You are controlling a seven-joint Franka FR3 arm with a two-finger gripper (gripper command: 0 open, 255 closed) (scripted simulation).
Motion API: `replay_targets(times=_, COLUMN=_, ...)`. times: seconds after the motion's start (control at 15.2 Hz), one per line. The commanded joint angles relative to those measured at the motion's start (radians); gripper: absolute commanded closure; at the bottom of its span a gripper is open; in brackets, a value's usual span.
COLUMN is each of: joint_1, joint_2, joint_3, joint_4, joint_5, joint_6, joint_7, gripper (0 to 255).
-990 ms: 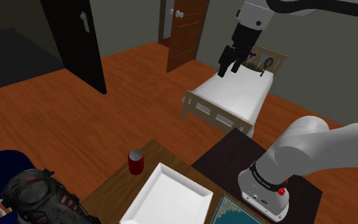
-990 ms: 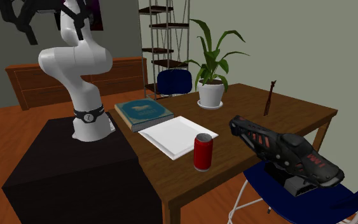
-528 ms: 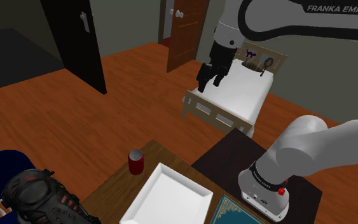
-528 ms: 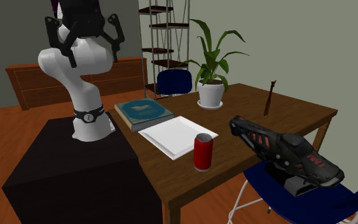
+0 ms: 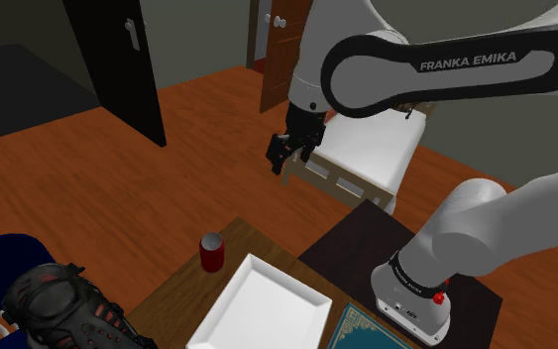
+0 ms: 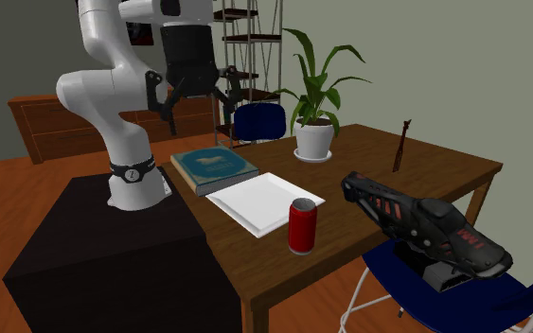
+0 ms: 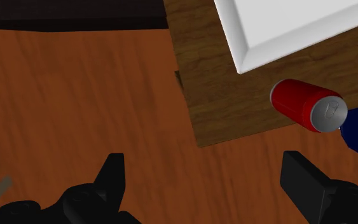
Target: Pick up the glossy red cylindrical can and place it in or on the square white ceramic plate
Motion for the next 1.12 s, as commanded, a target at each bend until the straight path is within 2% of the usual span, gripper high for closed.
replay_targets(times=0.0, joint_1=0.005, joint_2=0.059, joint_3=0.045, joint_4=0.011, joint_5=0.004, joint_6=0.051, joint_7=0.046, gripper=0)
replay_targets(times=0.26, joint_1=0.009, joint_2=0.186, joint_3=0.133, joint_4=0.043, joint_5=-0.011, joint_6=0.149, joint_7=0.145, gripper=0)
replay_targets(times=0.53, joint_1=0.002, joint_2=0.334, joint_3=0.219, joint_4=0.095, joint_5=-0.069, joint_6=0.238, joint_7=0.263, gripper=0)
replay_targets(times=0.86, joint_1=0.002, joint_2=0.549, joint_3=0.300, joint_4=0.191, joint_5=-0.220, joint_6=0.323, joint_7=0.453, gripper=0)
replay_targets(times=1.06, joint_1=0.032, joint_2=0.688, joint_3=0.310, joint_4=0.266, joint_5=-0.342, joint_6=0.349, joint_7=0.580, gripper=0)
